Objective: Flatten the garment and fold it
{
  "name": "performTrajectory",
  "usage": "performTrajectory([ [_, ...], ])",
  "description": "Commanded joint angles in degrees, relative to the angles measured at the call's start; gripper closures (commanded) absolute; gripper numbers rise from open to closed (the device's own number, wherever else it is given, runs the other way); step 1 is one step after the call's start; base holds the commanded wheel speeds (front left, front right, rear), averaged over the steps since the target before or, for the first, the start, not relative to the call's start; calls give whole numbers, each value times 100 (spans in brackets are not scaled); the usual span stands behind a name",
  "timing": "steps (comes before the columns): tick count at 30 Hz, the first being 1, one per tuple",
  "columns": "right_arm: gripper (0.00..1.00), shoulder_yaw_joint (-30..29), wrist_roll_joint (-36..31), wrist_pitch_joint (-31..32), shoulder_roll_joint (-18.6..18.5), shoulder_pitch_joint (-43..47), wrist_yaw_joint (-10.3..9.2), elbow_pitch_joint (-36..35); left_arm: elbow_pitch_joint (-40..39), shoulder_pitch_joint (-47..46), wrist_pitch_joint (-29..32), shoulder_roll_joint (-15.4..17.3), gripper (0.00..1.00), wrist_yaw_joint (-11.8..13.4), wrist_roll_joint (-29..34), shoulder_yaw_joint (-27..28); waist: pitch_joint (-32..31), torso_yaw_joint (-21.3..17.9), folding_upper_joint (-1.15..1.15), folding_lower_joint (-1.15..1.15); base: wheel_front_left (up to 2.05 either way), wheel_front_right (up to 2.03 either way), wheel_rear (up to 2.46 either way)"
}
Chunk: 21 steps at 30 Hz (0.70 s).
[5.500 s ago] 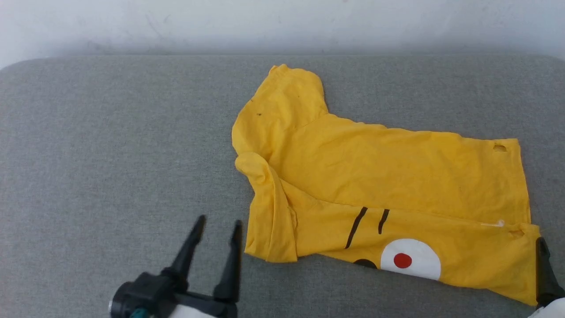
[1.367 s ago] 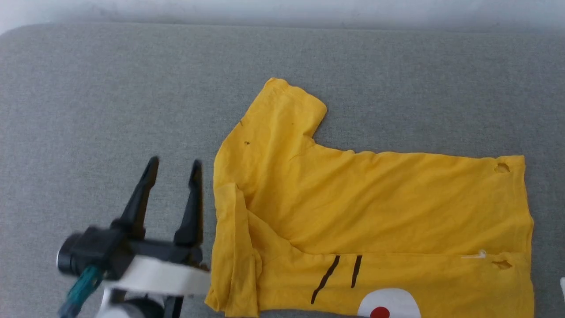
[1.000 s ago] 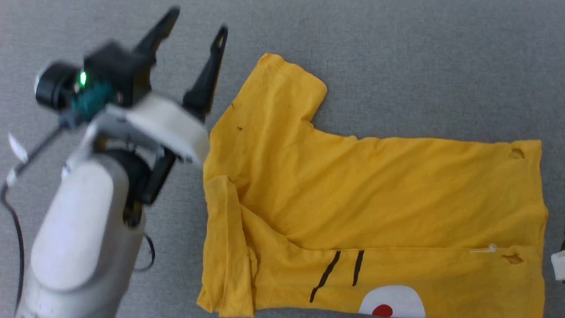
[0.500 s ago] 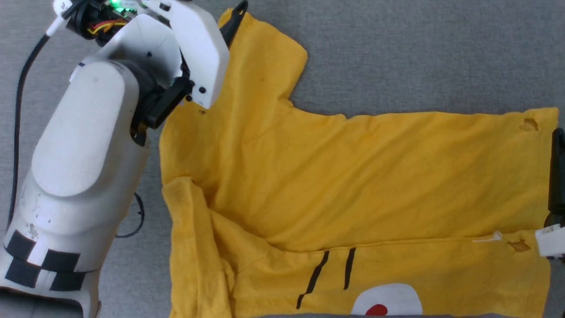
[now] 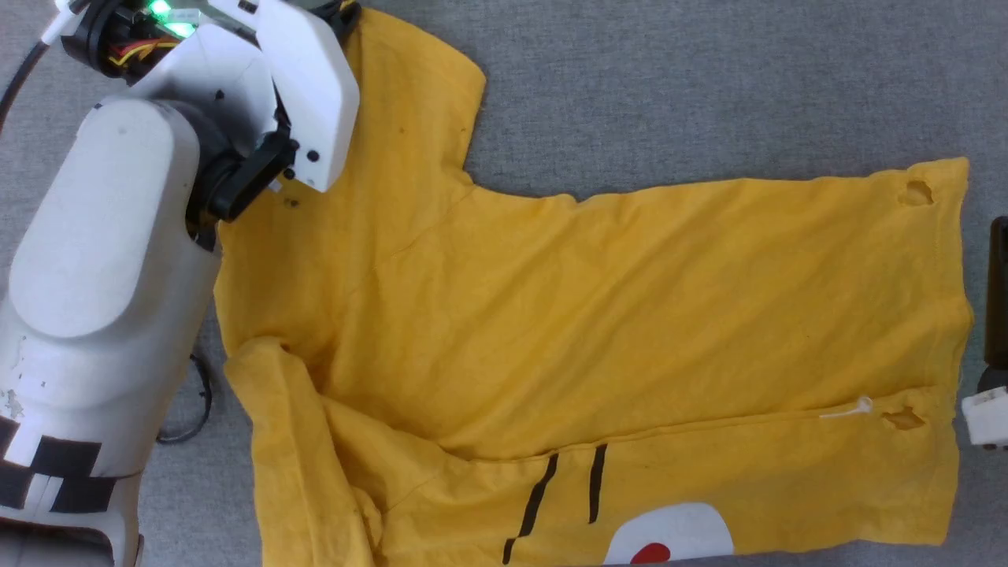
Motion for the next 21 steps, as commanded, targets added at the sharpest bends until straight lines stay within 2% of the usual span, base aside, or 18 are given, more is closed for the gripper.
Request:
performTrajectory([
  [1, 0, 11, 29, 27, -62, -109, -11, -48, 154, 187, 63, 65, 100, -3, -11, -44, -58, 59, 0, 0, 0, 0, 0],
  [7, 0, 150, 304, 548, -543, -496, -11, -142, 54, 284, -204, 31, 100, -5, -102, -18, -280, 214, 0, 0, 0, 0, 0],
  [12, 0, 308, 521, 1670, -1052, -801, -11, 85, -63, 280, -363, 8, 100, -5, -129, -23, -338, 331, 0, 0, 0, 0, 0],
  [16, 0, 387, 646, 2410, -1300, -992, -11, 290, -127, 255, -409, -6, 100, -6, -147, -43, -313, 425, 0, 0, 0, 0, 0],
  [21, 0, 372, 716, 2692, -1339, -1157, -11, 565, -175, 197, -504, -42, 100, 23, -149, -43, -232, 530, 0, 0, 0, 0, 0],
])
